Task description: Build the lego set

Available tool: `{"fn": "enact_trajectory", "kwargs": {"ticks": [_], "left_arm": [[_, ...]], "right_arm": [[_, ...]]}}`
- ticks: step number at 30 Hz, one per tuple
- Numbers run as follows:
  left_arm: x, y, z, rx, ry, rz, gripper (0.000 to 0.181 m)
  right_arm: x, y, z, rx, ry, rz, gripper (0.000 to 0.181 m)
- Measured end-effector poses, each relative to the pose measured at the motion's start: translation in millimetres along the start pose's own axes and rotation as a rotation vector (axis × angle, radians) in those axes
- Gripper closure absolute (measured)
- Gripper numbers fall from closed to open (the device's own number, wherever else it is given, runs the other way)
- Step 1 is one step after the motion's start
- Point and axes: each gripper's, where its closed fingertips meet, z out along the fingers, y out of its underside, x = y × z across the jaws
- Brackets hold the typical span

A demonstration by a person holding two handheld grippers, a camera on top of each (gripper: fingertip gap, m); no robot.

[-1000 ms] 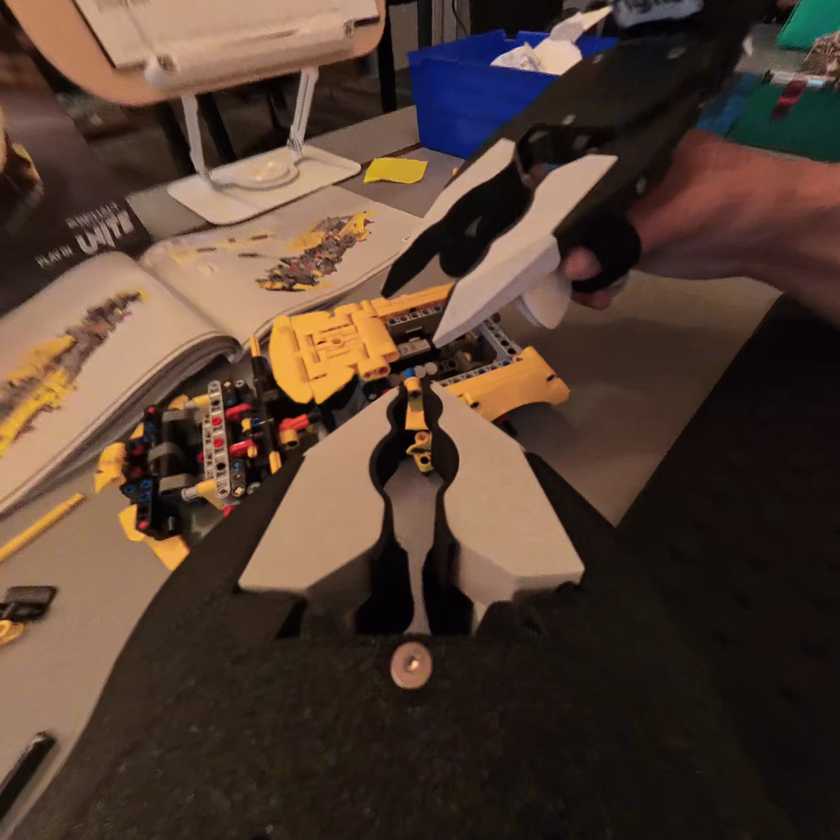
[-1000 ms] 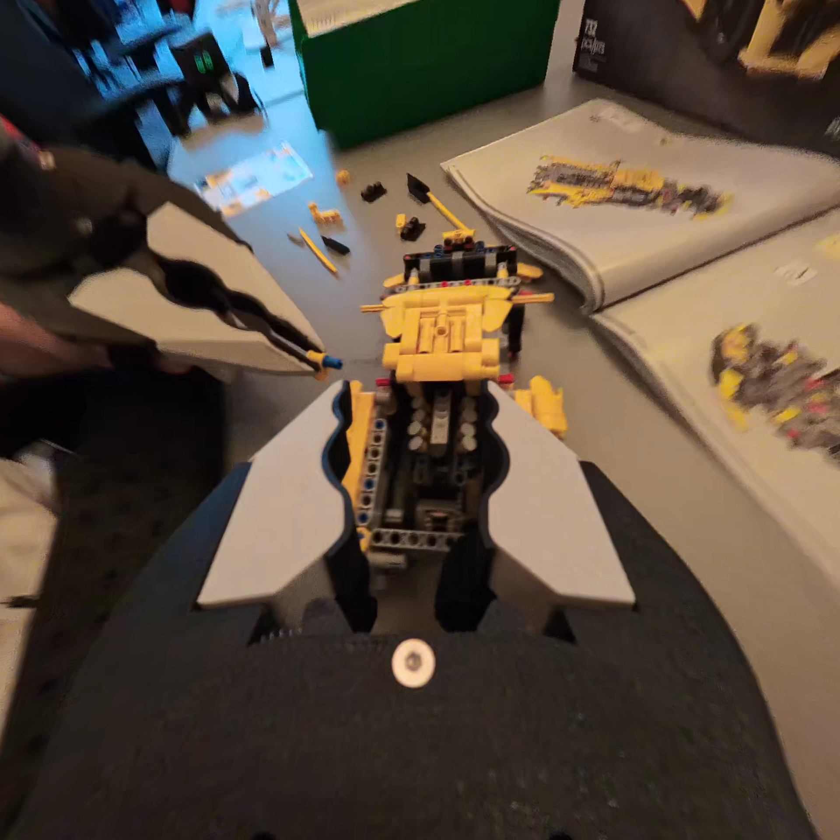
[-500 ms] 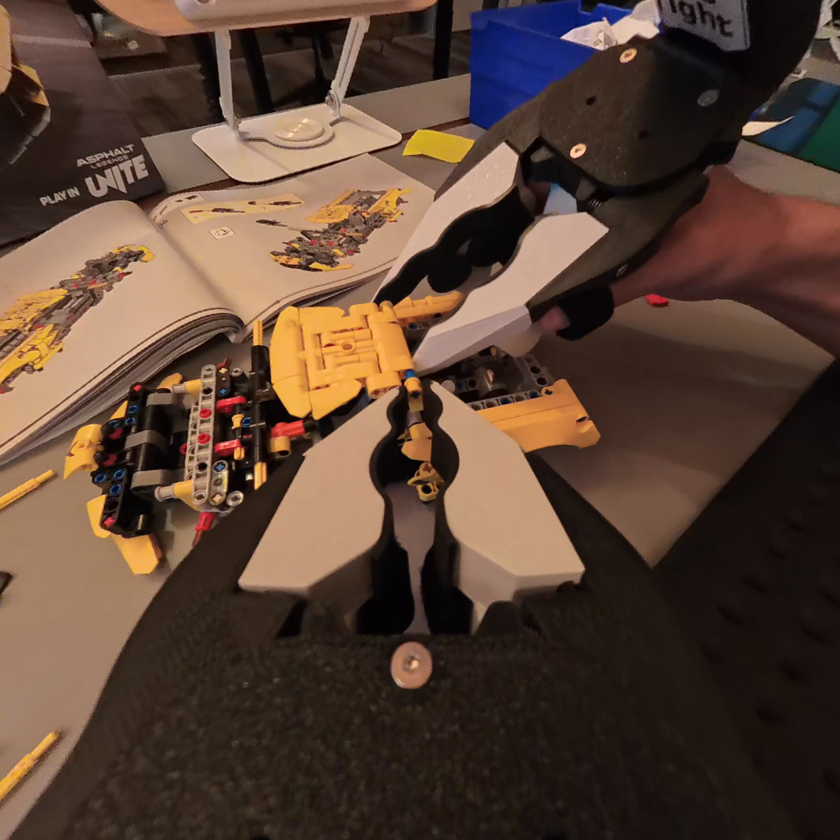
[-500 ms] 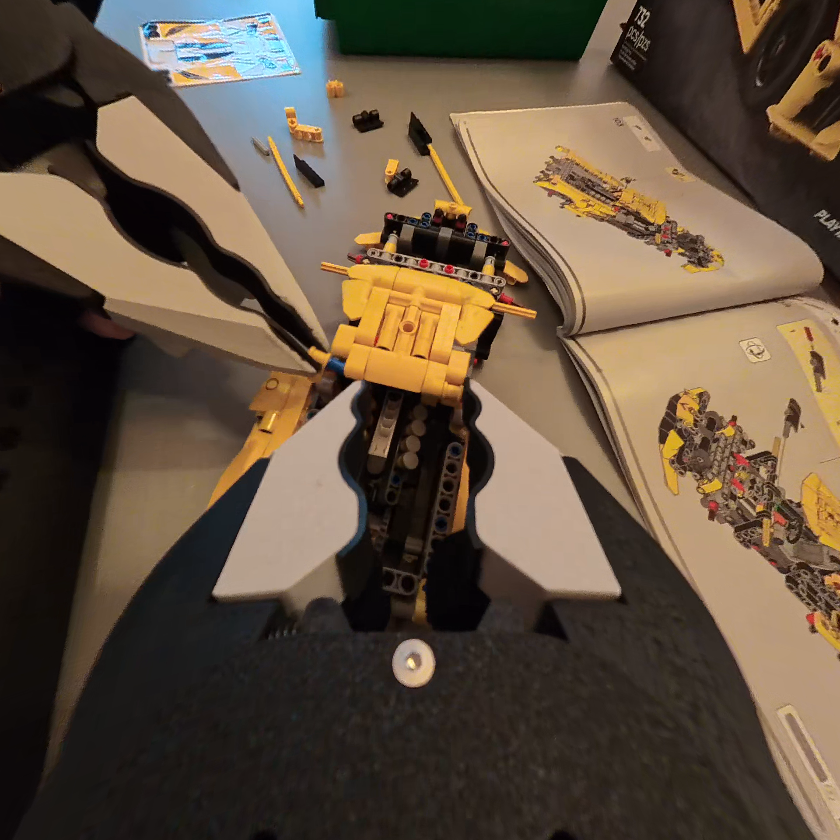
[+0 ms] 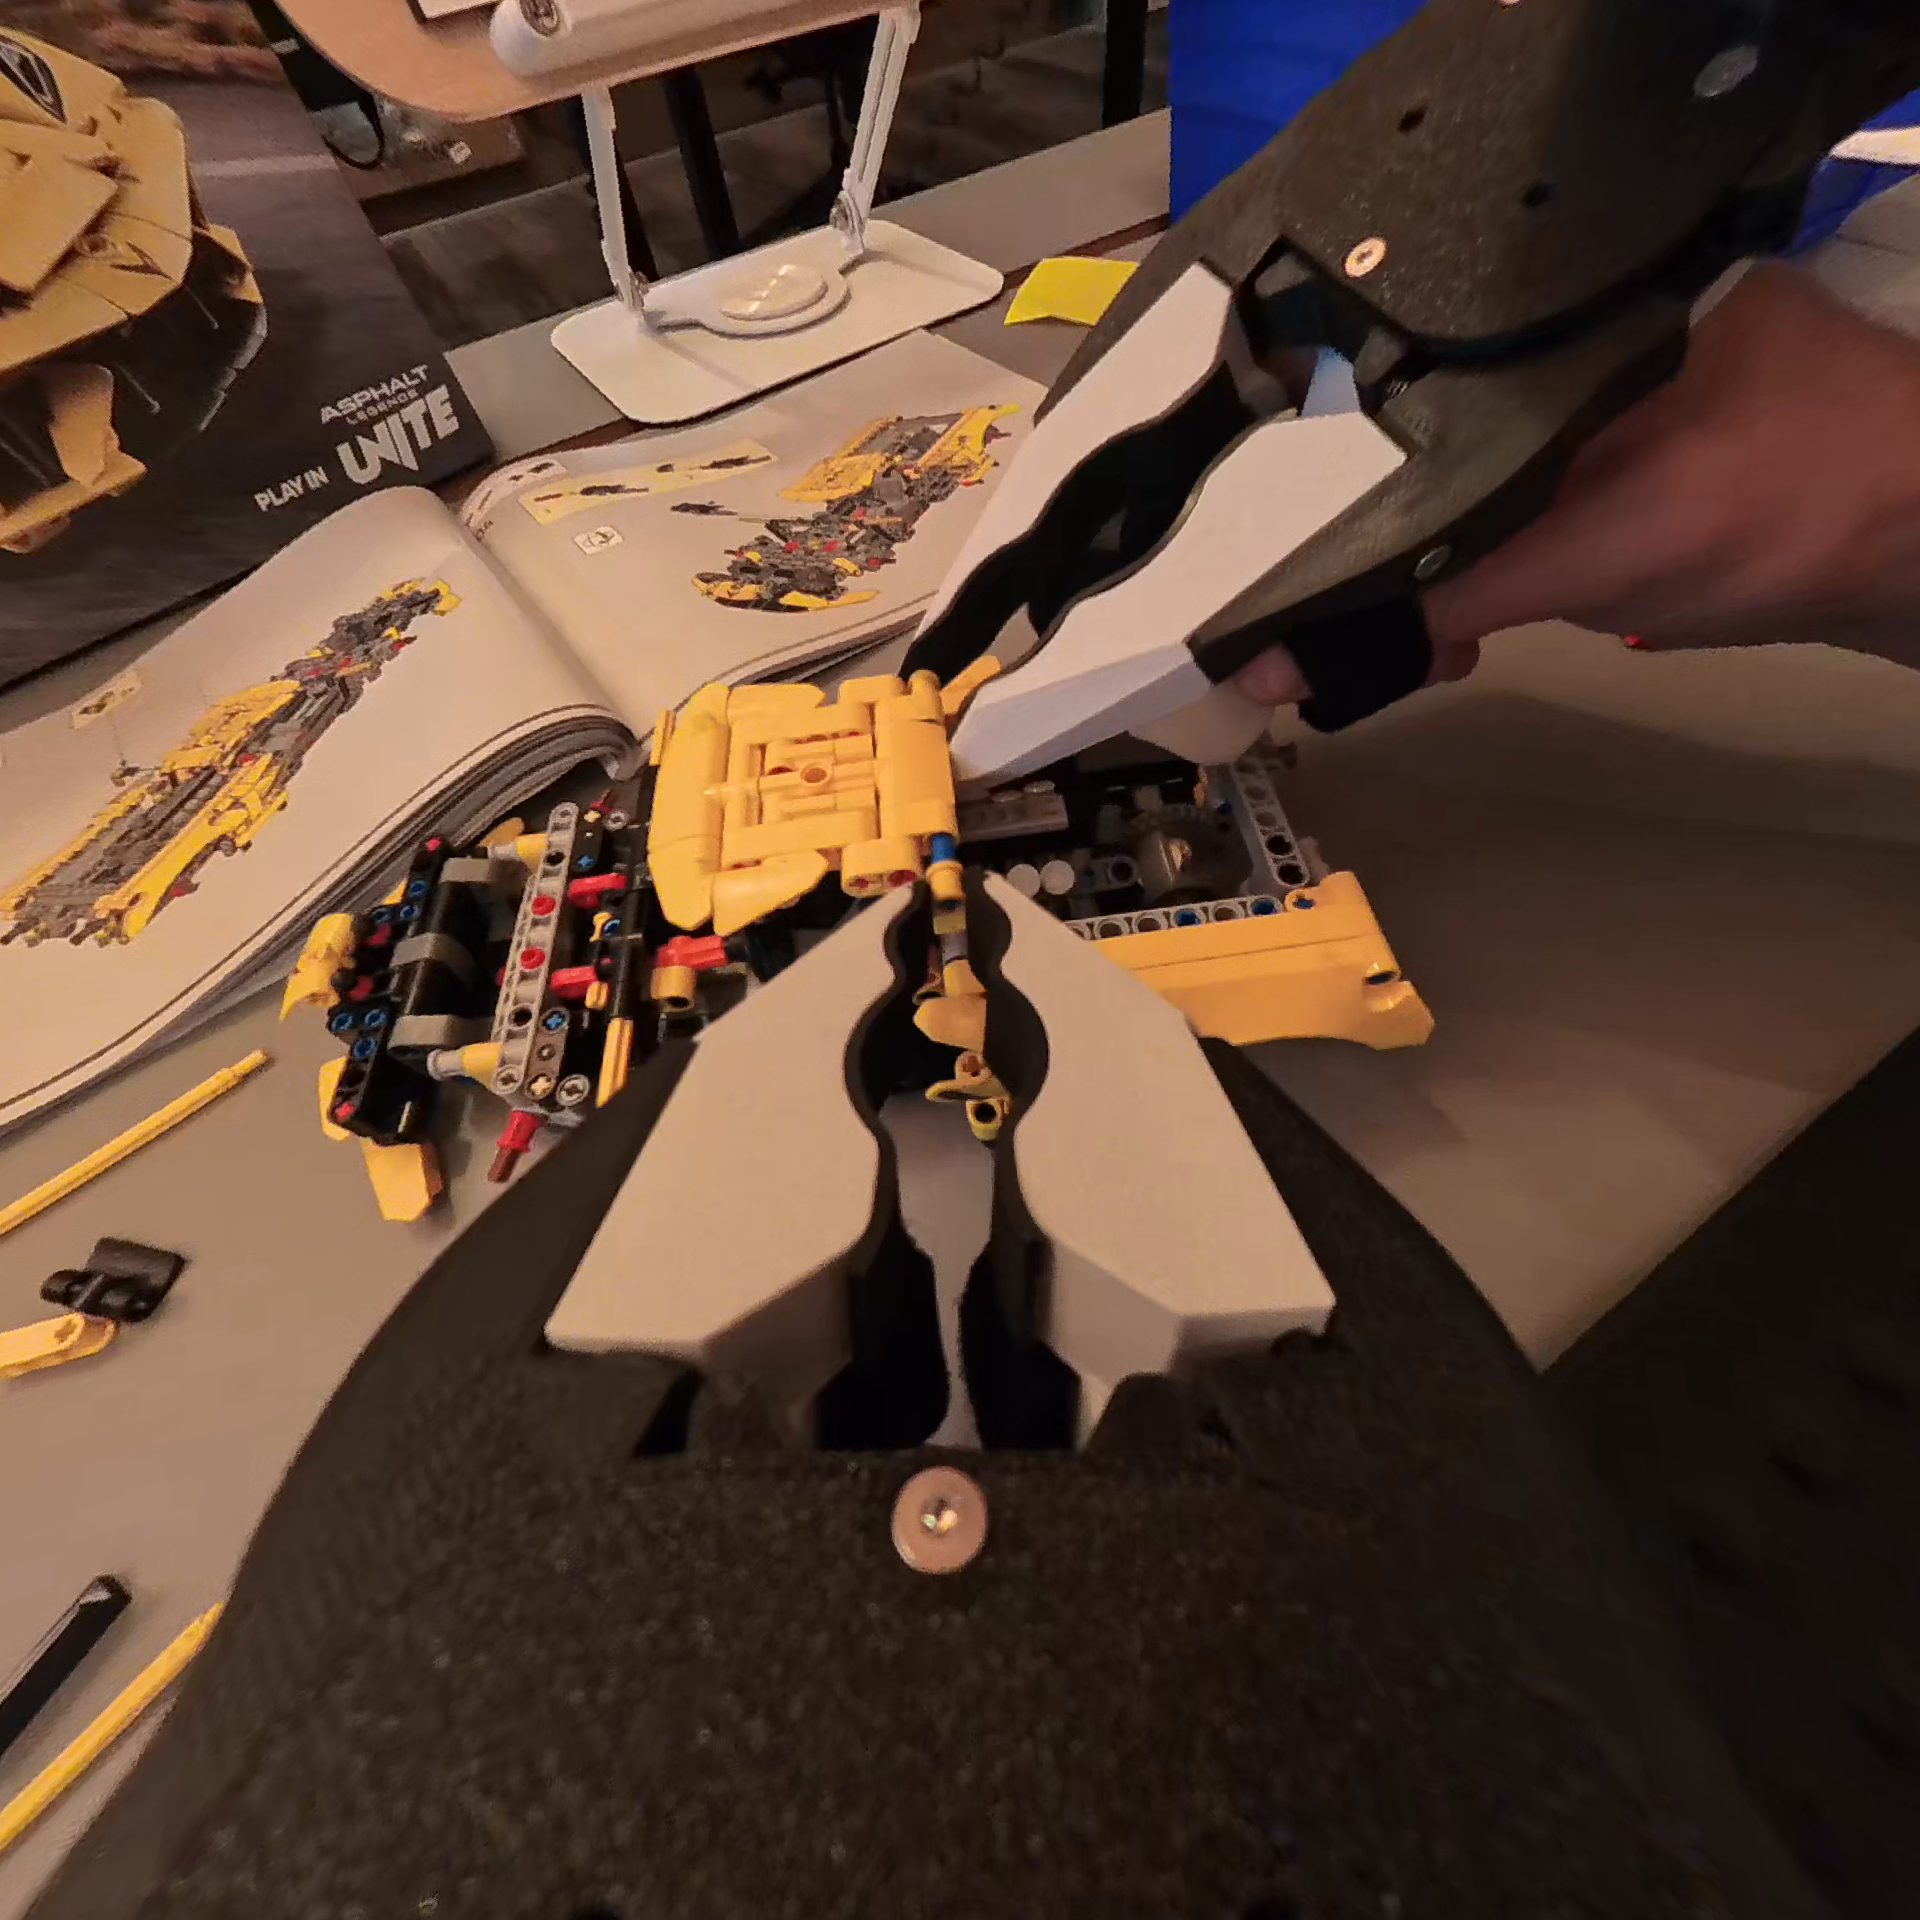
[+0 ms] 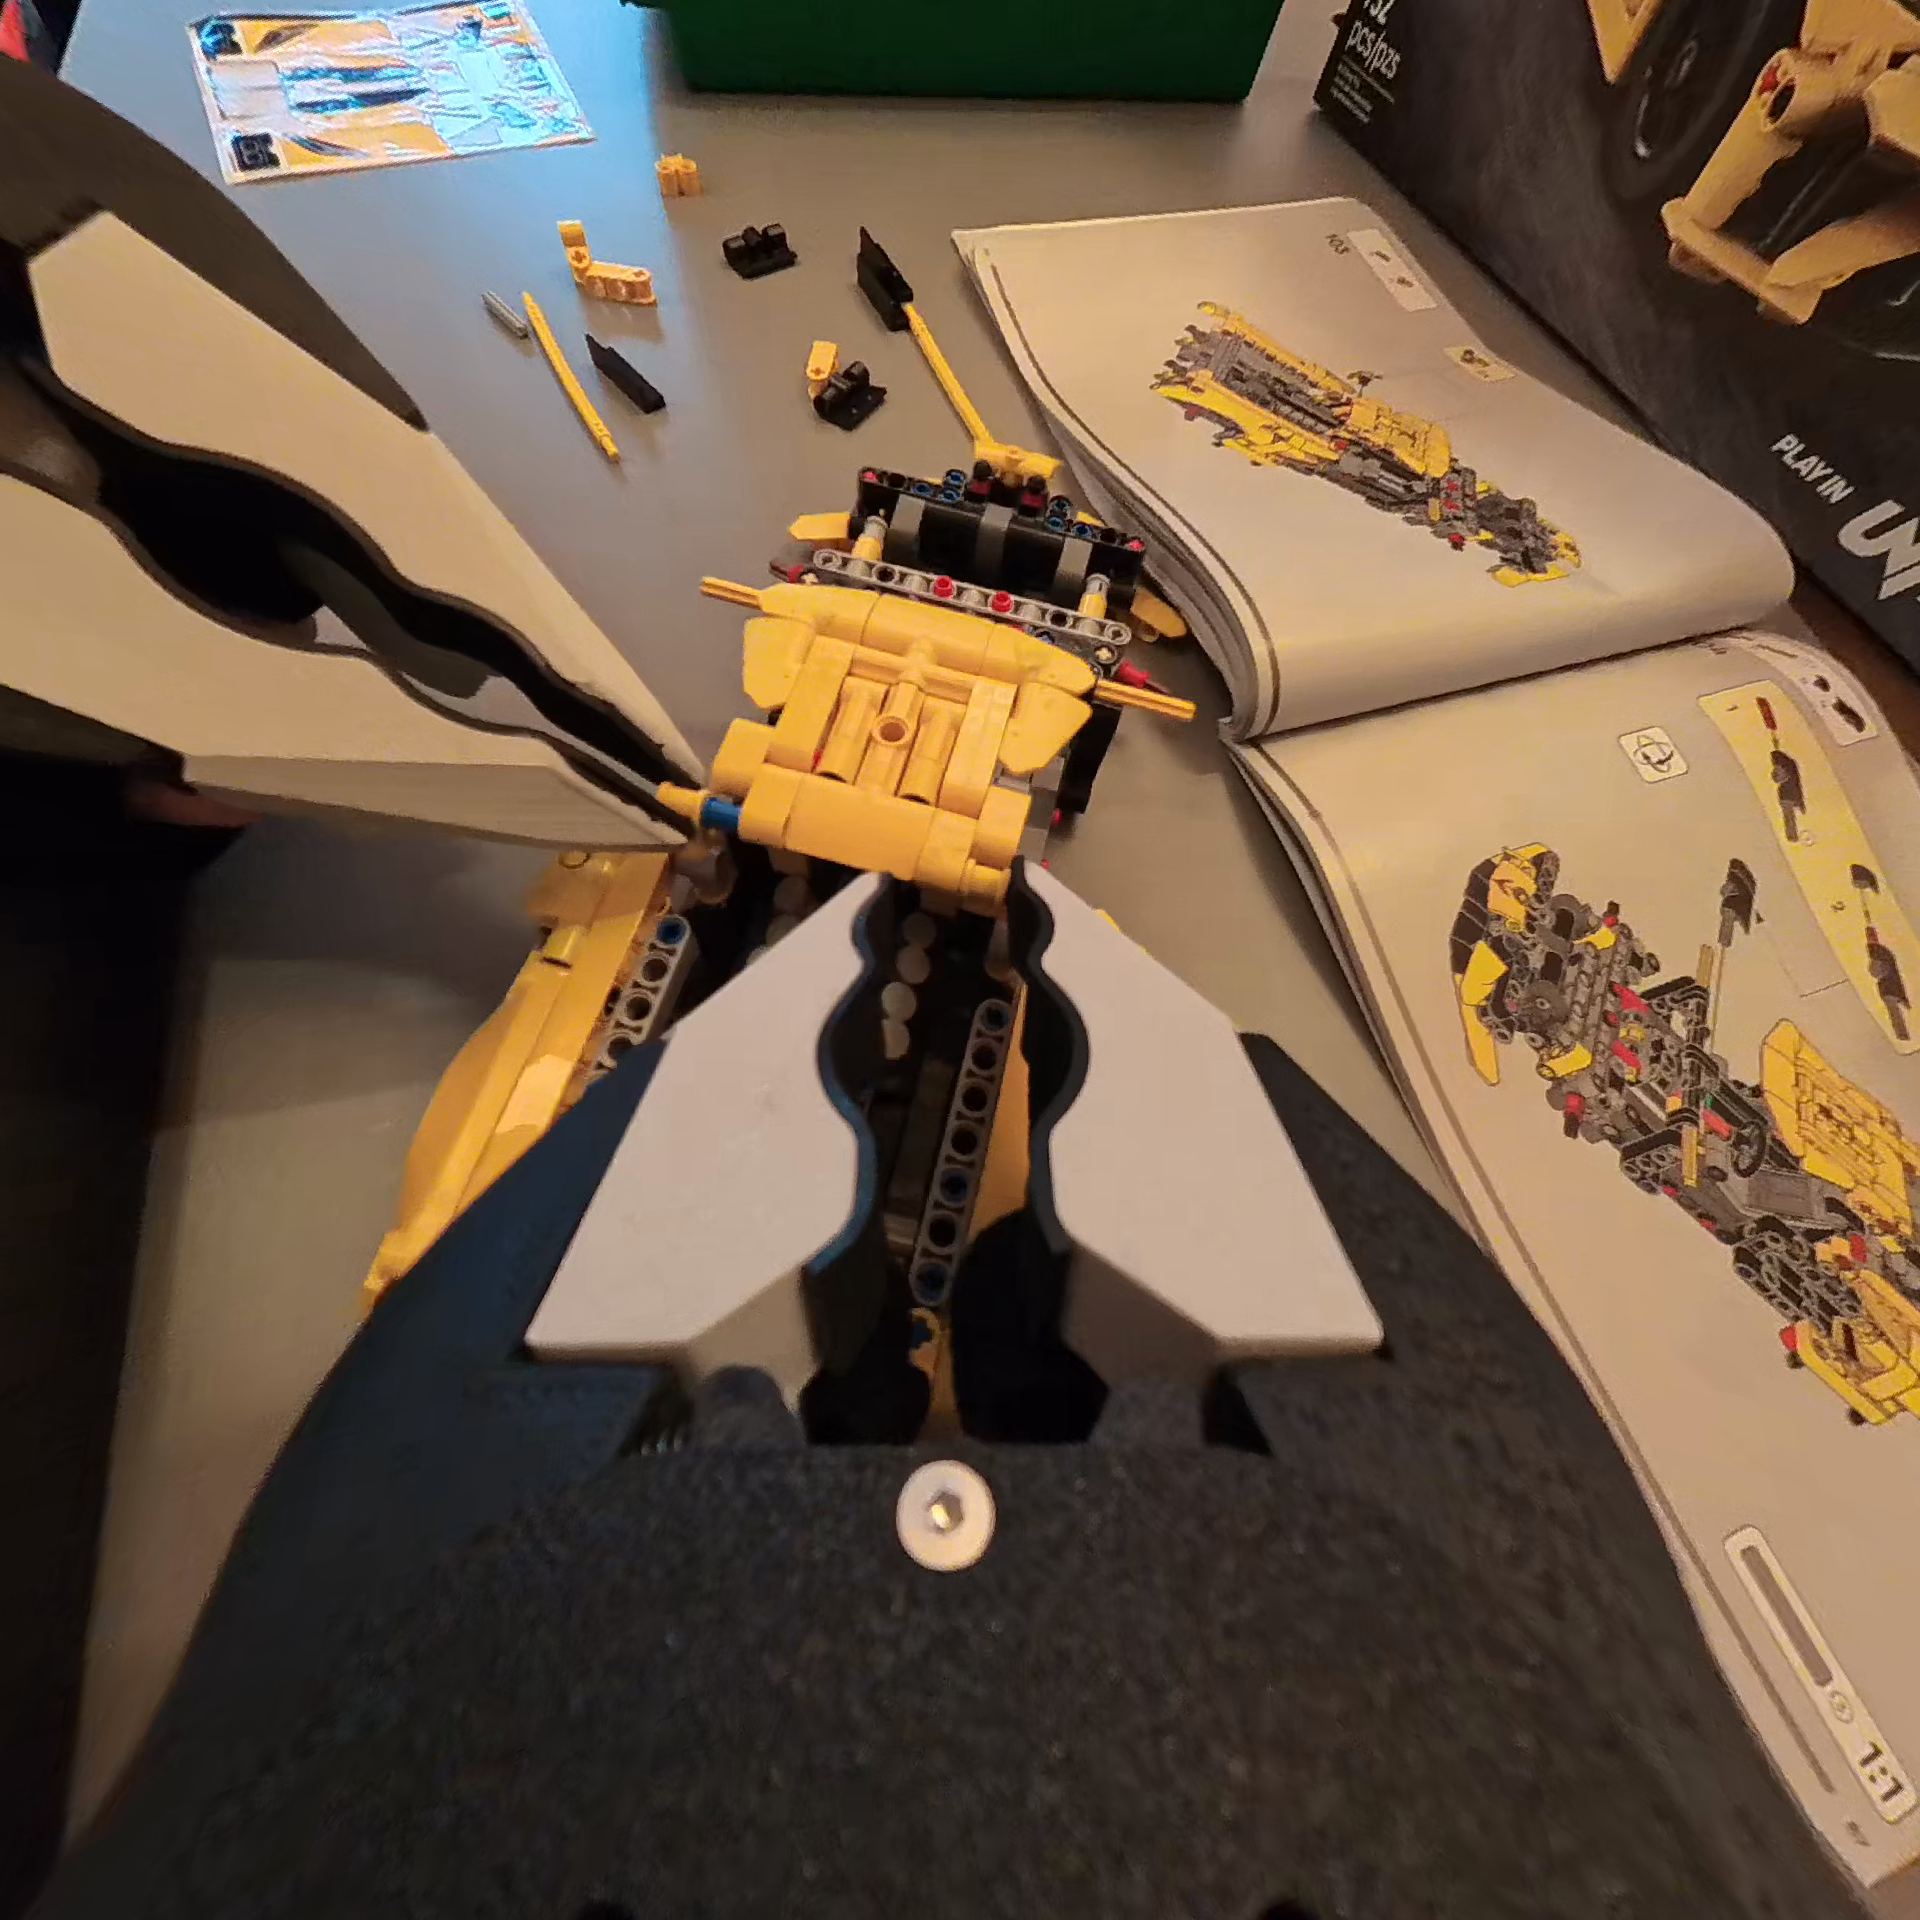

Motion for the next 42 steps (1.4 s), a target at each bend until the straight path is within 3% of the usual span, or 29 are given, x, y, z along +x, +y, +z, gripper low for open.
{"fn": "enact_trajectory", "kwargs": {"ticks": [15, 28, 33, 42], "left_arm": [[-4, -2, 0, 0.034, 0.045, -0.074, 0.176], [-3, -6, -1, 0.074, -0.008, 0.025, 0.177], [-4, -10, -1, 0.117, 0.032, 0.002, 0.176], [-4, -2, -1, 0.081, 0.037, 0.01, 0.176]], "right_arm": [[3, 0, 0, -0.008, 0.041, -0.072, 0.166], [4, 1, 1, -0.014, 0.062, -0.076, 0.166], [3, 1, 1, -0.009, 0.055, -0.076, 0.166], [3, 0, 1, -0.001, 0.044, -0.059, 0.166]]}}
